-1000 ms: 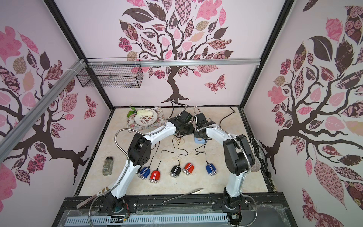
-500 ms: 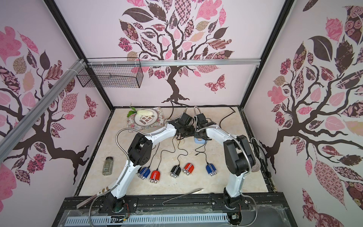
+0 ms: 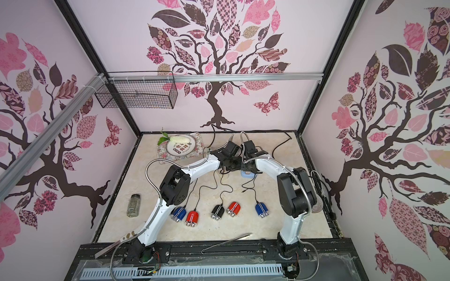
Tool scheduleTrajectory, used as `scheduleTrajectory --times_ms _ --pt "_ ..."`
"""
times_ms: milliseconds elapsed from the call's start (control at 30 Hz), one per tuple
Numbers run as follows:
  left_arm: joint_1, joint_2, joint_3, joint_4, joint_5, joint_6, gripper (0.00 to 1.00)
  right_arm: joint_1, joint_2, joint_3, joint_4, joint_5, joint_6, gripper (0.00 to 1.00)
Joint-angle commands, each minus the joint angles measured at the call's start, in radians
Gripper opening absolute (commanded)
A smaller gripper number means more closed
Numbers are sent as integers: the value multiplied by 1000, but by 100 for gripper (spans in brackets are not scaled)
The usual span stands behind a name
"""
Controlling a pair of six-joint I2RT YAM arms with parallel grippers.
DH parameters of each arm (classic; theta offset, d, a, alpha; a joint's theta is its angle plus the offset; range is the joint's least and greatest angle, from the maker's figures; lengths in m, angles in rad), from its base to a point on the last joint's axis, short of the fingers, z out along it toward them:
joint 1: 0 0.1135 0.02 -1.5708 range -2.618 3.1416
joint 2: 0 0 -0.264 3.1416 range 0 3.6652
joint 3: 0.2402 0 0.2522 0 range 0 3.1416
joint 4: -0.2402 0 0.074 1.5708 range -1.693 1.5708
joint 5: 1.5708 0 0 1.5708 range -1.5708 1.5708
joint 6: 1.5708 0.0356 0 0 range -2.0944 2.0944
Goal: Unplug the electric shaver
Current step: Remove the plug from the socket.
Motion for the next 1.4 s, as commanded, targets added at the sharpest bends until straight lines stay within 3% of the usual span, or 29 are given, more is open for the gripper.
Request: scheduleTrajectory --times_ms 0,633,1367 --pt "-17 17 -31 29 1 -4 27 10 -20 -23 -73 -13 7 19" --pt "-7 10 -154 73 16 -52 20 5 -37 -28 -63 -16 15 19" --pt "-12 33 -150 33 10 -43 20 2 -41 62 -105 2 14 18"
